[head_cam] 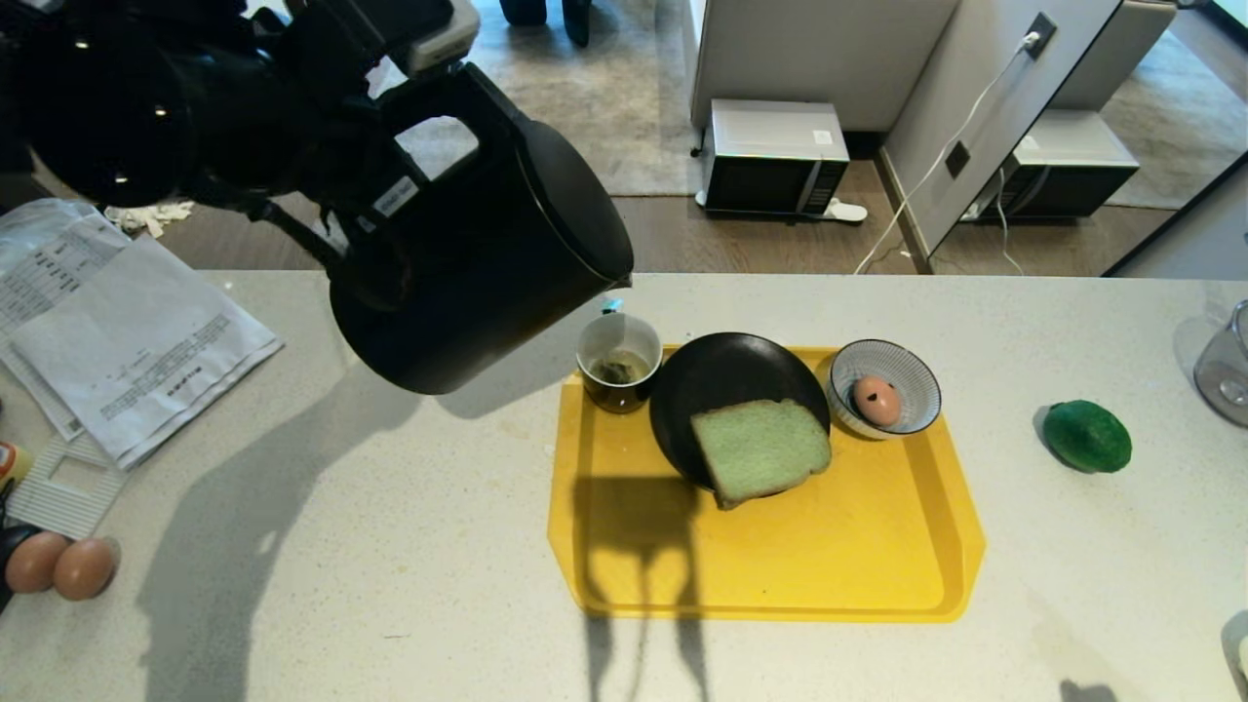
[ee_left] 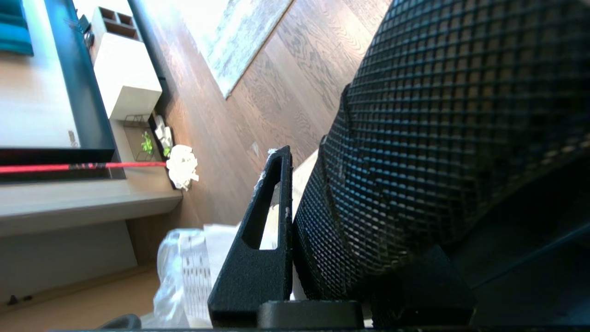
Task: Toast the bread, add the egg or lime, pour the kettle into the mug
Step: Put the kettle back
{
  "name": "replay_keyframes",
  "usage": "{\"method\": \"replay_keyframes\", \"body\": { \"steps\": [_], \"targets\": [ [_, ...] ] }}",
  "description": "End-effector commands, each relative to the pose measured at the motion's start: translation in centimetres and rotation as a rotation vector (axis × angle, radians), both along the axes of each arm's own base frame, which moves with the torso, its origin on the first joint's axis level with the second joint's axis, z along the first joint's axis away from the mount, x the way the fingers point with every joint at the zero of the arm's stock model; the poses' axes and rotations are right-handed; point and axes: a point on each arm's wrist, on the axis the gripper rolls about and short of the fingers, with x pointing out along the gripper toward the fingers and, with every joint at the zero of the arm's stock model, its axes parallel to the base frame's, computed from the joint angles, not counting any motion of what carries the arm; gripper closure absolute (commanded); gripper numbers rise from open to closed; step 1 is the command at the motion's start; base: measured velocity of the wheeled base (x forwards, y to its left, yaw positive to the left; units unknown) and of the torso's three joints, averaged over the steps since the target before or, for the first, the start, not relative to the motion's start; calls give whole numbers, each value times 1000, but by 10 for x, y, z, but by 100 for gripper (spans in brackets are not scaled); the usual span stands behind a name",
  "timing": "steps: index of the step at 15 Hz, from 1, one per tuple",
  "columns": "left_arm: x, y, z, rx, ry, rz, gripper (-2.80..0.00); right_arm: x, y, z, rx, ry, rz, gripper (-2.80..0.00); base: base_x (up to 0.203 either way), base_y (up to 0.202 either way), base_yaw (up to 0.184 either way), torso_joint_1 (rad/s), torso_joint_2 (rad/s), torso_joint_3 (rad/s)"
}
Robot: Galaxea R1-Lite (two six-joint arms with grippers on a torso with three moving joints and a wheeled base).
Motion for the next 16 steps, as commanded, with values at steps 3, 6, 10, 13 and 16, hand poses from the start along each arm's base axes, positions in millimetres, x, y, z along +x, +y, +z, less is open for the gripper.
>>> {"method": "replay_keyframes", "body": {
  "steps": [3,6,10,13,16],
  "targets": [
    [-42,36,8,-78,-81,37,0,0,0,0,-1,1,1,0,0,0,0,0,0,0],
    [-56,53,5,-128,-93,65,0,0,0,0,-1,1,1,0,0,0,0,0,0,0],
    [-68,69,-10,-217,-83,101,0,0,0,0,-1,1,1,0,0,0,0,0,0,0],
    [-62,84,-17,-243,-132,93,0,0,0,0,-1,1,1,0,0,0,0,0,0,0],
    [-41,99,-31,-349,-267,19,0,0,0,0,-1,1,1,0,0,0,0,0,0,0]
  ]
}}
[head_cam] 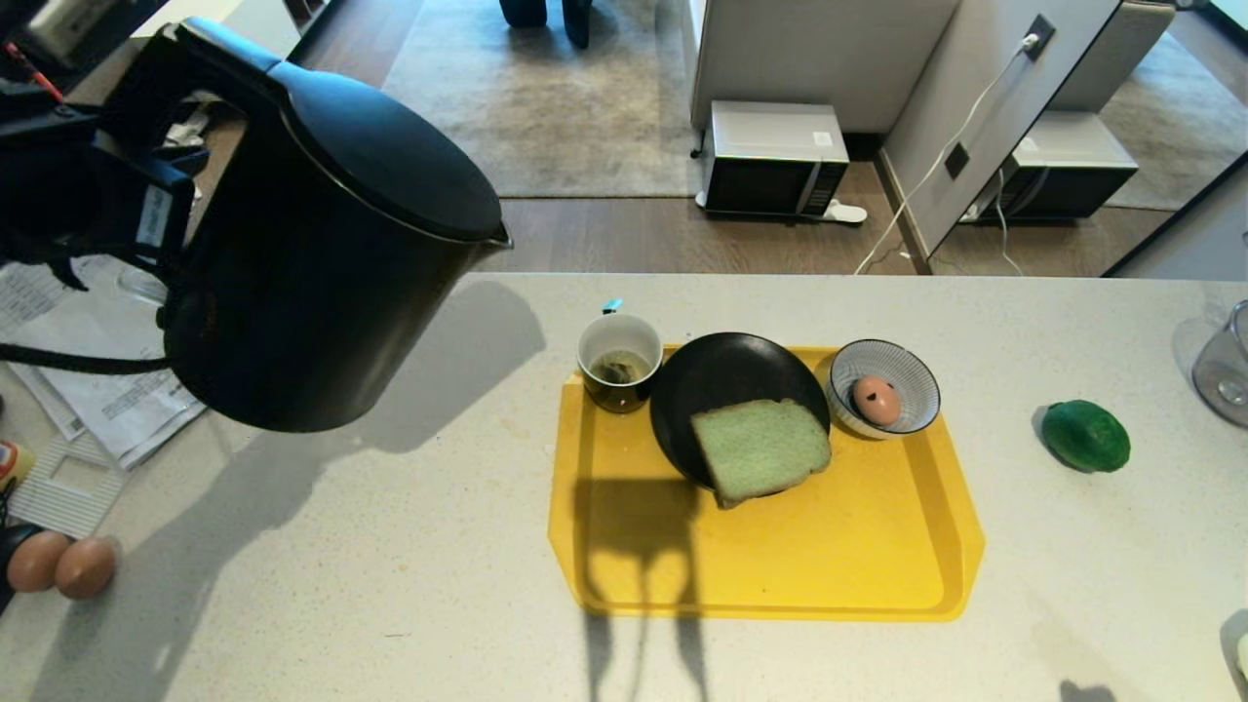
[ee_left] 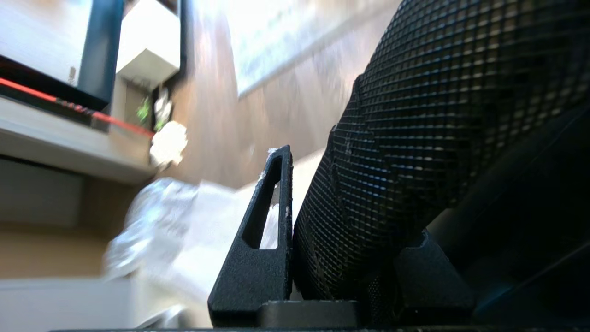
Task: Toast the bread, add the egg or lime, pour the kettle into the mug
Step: Put the kettle back
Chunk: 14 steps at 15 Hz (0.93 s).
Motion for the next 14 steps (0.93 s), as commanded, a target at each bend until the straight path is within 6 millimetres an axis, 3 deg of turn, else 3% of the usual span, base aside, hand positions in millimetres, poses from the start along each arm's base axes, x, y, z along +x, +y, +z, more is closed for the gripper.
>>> {"method": "replay_keyframes", "body": {
  "steps": [1,9,11,14],
  "targets": [
    [19,11,-15,-85,-116,-30,0,0,0,0,-1,1,1,0,0,0,0,0,0,0],
    [102,21,-89,-277,-403,-70,0,0,0,0,-1,1,1,0,0,0,0,0,0,0],
    [123,25,-112,-286,-398,-57,0,0,0,0,-1,1,1,0,0,0,0,0,0,0],
    [130,25,-123,-280,-373,-88,0,0,0,0,-1,1,1,0,0,0,0,0,0,0]
  ]
}}
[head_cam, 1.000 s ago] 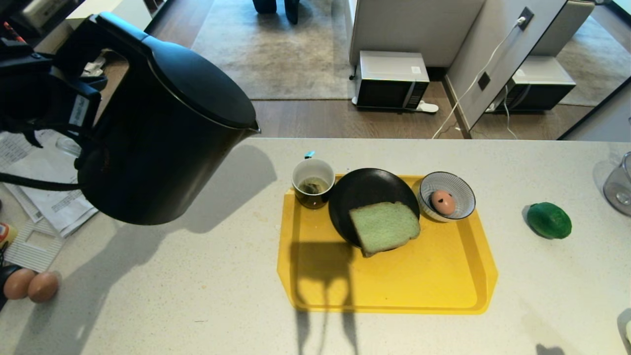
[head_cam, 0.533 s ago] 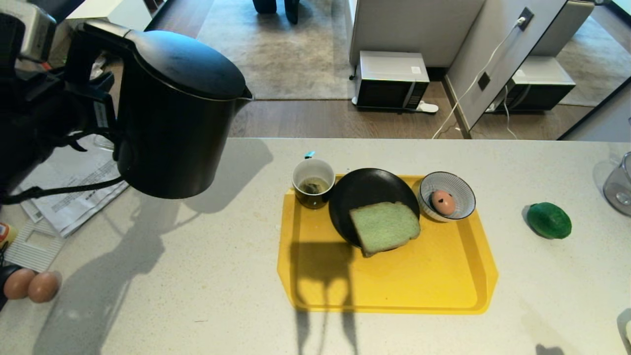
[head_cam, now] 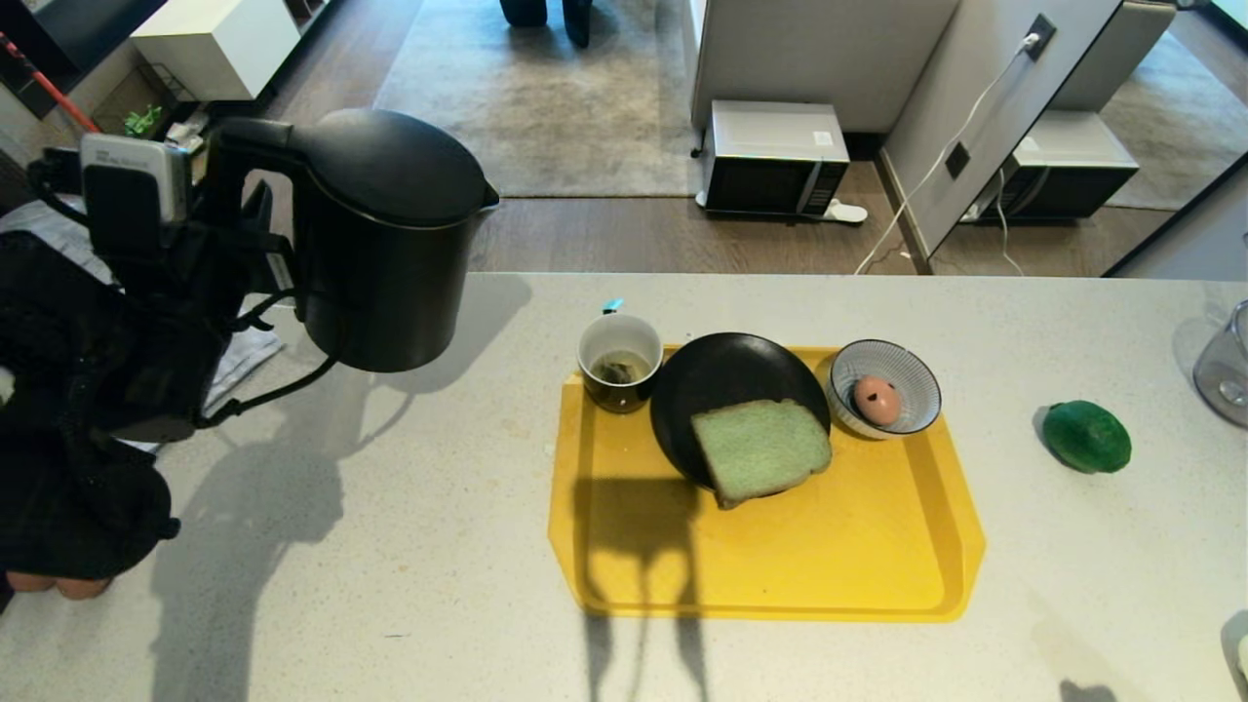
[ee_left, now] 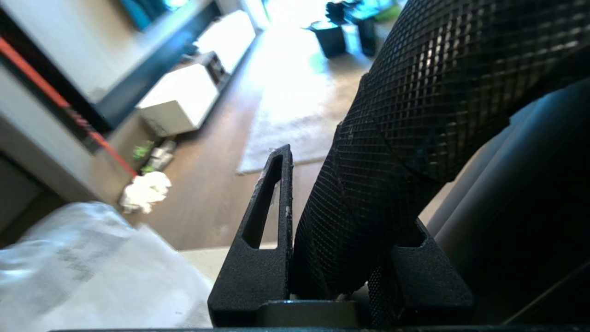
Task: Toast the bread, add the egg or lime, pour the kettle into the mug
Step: Put the kettle back
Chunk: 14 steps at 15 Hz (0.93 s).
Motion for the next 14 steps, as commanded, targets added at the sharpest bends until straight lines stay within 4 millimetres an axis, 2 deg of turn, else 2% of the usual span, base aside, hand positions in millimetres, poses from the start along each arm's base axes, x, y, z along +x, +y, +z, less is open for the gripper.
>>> {"method": "replay_keyframes", "body": {
  "steps": [1,7,14],
  "targets": [
    [16,-1,-21,11,59,-6,0,0,0,0,-2,1,1,0,0,0,0,0,0,0],
    [37,-4,-45,17,128,-17,0,0,0,0,0,1,1,0,0,0,0,0,0,0],
    [70,-10,-36,-15,41,-41,0,0,0,0,0,1,1,0,0,0,0,0,0,0]
  ]
}}
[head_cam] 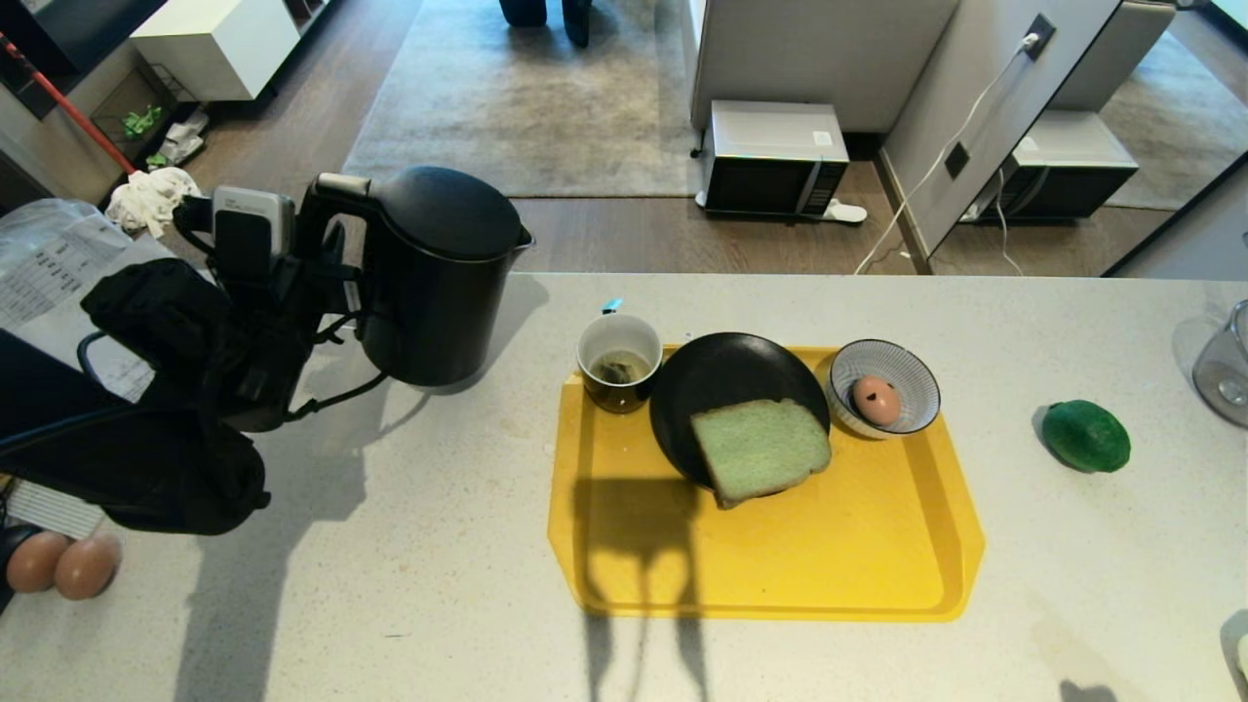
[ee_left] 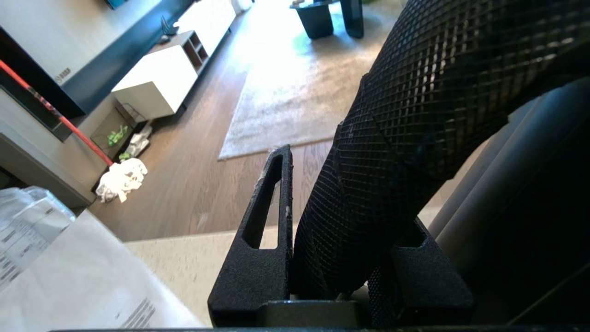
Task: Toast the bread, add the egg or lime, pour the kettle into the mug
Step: Put the kettle back
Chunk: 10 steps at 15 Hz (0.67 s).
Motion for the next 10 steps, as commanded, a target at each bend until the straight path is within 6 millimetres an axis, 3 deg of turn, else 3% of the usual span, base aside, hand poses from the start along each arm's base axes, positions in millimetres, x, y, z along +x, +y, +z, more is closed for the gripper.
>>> {"method": "replay_keyframes", "body": {
  "steps": [1,10],
  "targets": [
    [14,-7,-6,-11,-11,-18,0,0,0,0,-1,1,0,0,0,0,0,0,0,0],
    [28,-27,-16,-16,-3,-67,0,0,0,0,-1,1,0,0,0,0,0,0,0,0]
  ]
}}
